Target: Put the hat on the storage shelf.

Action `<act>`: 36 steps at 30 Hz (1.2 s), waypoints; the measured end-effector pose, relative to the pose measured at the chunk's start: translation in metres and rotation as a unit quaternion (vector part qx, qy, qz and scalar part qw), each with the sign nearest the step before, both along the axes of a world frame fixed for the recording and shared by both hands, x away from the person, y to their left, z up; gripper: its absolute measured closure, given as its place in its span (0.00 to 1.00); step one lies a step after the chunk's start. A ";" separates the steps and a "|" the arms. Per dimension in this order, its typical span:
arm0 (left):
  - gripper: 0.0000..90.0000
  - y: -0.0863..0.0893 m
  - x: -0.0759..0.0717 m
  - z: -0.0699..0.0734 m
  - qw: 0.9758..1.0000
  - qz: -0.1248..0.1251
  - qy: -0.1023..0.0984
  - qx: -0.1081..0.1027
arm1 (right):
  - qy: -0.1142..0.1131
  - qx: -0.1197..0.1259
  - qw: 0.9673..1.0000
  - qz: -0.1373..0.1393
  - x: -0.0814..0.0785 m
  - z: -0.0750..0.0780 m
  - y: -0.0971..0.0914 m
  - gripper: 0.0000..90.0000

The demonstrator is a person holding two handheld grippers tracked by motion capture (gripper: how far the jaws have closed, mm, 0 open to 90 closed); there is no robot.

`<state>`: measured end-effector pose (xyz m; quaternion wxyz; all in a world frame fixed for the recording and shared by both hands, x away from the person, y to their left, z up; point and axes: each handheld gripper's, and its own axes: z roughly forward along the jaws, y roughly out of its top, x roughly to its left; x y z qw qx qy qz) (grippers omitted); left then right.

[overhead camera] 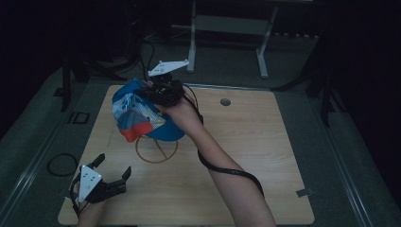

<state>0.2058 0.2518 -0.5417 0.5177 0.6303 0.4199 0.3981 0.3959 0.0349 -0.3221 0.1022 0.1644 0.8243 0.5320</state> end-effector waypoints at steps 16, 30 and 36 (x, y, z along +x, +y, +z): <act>0.03 0.000 0.002 -0.003 1.000 -0.006 0.007 -0.005 | 0.031 0.004 0.999 0.005 0.005 -0.023 0.000 0.90; 0.03 0.000 0.004 -0.005 1.000 -0.010 0.015 -0.005 | 0.031 0.015 0.999 -0.029 0.008 -0.032 -0.026 0.69; 0.03 0.000 0.004 -0.005 1.000 -0.009 0.014 -0.006 | 0.042 0.025 0.998 -0.026 0.007 -0.038 -0.034 0.65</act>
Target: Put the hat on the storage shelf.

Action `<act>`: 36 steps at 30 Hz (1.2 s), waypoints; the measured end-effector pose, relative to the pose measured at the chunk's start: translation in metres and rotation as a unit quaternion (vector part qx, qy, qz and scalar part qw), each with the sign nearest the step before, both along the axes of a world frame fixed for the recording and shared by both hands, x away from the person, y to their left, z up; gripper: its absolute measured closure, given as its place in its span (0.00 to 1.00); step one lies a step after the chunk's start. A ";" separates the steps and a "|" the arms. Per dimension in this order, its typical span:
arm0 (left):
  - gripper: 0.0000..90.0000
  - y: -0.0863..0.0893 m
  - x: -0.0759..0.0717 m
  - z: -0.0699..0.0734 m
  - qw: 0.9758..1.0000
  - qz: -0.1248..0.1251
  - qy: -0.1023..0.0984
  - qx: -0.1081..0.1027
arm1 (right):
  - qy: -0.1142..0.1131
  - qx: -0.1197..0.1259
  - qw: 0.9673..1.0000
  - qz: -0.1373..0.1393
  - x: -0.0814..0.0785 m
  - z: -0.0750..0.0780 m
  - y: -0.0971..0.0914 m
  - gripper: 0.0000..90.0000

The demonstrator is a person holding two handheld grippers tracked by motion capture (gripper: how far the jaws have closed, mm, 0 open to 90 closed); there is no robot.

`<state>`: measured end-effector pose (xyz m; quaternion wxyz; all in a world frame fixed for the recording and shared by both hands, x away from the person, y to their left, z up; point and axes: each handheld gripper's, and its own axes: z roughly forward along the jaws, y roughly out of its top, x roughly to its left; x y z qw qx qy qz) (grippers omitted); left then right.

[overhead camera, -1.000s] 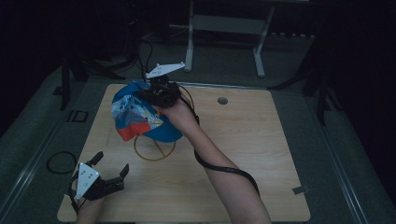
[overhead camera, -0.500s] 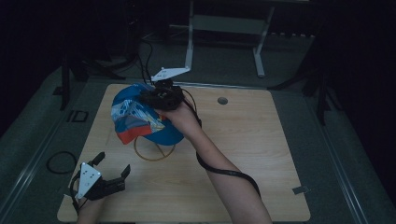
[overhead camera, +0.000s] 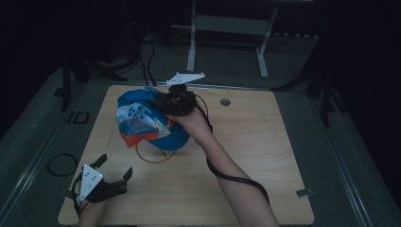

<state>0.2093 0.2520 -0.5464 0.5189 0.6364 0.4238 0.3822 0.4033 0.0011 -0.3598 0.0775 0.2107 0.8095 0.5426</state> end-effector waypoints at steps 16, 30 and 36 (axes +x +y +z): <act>0.03 -0.001 0.001 -0.002 1.000 -0.002 0.004 0.001 | 0.000 0.012 1.000 0.011 -0.010 -0.006 -0.013 0.67; 0.03 0.000 0.001 -0.002 1.000 -0.004 0.005 0.002 | 0.011 0.012 1.000 -0.017 0.010 0.002 -0.002 0.61; 0.03 0.001 0.001 -0.002 1.000 -0.003 0.005 -0.001 | 0.026 0.020 0.999 -0.013 0.009 -0.003 -0.008 0.57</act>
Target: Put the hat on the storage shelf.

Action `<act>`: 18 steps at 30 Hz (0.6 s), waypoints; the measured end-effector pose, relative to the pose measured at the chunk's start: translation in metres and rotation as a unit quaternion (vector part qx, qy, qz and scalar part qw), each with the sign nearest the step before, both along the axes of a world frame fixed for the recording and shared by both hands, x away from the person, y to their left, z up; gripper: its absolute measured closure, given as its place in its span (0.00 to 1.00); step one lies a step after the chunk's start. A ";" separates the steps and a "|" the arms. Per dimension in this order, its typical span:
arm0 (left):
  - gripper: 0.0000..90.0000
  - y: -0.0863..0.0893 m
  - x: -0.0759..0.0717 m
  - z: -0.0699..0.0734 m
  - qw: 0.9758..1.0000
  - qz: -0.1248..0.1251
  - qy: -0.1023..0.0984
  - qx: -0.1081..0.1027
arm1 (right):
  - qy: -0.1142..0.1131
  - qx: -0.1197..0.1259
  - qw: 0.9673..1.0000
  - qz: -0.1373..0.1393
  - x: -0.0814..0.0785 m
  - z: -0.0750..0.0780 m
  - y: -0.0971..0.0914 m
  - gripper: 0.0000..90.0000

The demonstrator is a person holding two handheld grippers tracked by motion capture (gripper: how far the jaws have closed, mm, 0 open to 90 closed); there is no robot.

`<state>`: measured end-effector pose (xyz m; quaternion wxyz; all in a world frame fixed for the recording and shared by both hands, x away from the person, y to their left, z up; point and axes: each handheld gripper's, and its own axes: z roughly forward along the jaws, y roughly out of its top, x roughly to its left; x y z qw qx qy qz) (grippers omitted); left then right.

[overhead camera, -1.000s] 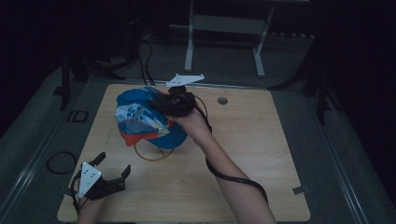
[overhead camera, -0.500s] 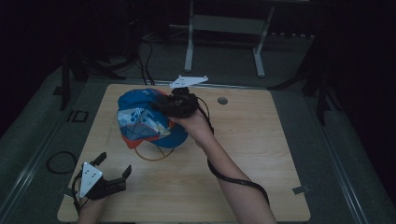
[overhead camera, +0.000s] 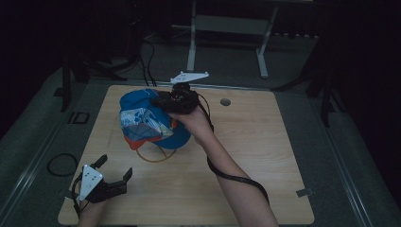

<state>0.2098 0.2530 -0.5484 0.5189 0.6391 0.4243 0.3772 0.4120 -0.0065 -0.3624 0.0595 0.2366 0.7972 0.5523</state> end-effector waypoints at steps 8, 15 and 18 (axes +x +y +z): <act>0.03 -0.001 0.001 0.000 1.000 0.001 0.002 0.001 | -0.013 0.004 1.000 0.012 -0.014 -0.001 -0.015 0.53; 0.03 -0.001 0.000 0.000 1.000 0.003 0.001 0.001 | -0.016 -0.001 1.000 0.013 -0.023 -0.009 -0.028 0.52; 0.03 0.000 0.001 -0.001 1.000 0.003 0.002 0.001 | -0.015 0.006 1.000 0.014 -0.026 -0.014 -0.034 0.52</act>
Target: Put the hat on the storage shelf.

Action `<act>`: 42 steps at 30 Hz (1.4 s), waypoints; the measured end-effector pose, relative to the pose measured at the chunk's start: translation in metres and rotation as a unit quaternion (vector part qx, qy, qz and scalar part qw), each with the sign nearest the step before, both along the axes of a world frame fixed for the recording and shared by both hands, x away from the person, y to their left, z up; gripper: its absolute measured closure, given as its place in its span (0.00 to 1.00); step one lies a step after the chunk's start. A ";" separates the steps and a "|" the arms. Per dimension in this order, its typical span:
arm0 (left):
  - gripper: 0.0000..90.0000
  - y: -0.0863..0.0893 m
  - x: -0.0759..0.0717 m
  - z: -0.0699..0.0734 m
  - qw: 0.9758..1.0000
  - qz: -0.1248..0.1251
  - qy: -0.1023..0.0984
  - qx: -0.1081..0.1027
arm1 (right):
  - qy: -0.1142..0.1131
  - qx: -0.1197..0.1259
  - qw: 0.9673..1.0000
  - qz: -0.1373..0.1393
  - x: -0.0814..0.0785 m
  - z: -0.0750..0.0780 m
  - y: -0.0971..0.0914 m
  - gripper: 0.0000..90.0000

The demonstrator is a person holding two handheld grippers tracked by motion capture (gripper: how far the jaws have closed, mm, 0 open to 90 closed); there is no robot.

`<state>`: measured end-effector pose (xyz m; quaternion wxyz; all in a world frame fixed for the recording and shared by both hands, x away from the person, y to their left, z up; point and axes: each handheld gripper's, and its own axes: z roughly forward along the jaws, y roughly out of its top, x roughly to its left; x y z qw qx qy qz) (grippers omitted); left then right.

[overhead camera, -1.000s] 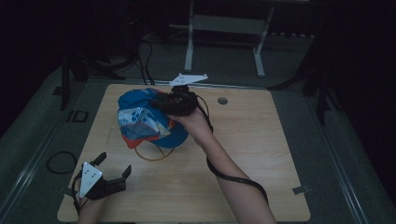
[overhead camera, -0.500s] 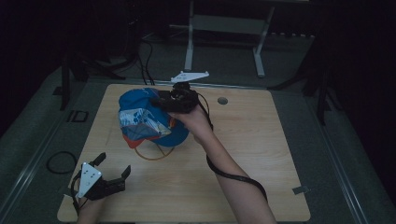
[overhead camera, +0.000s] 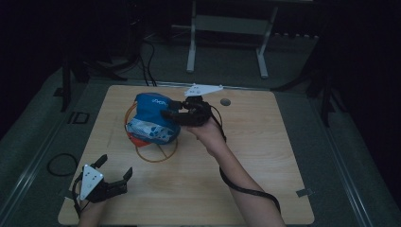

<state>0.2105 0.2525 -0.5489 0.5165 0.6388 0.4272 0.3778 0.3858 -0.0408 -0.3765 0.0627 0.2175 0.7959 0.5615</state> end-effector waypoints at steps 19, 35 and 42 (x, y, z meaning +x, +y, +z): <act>0.03 0.000 0.000 -0.001 1.000 -0.001 -0.001 0.001 | -0.021 0.022 0.998 0.049 -0.027 -0.029 -0.039 0.16; 0.03 -0.002 0.002 -0.003 1.000 -0.005 0.006 0.002 | -0.026 -0.004 0.999 0.046 -0.038 -0.075 -0.065 0.16; 0.03 -0.002 0.002 -0.004 1.000 -0.009 0.011 0.004 | -0.026 -0.013 0.999 0.043 -0.044 -0.096 -0.078 0.16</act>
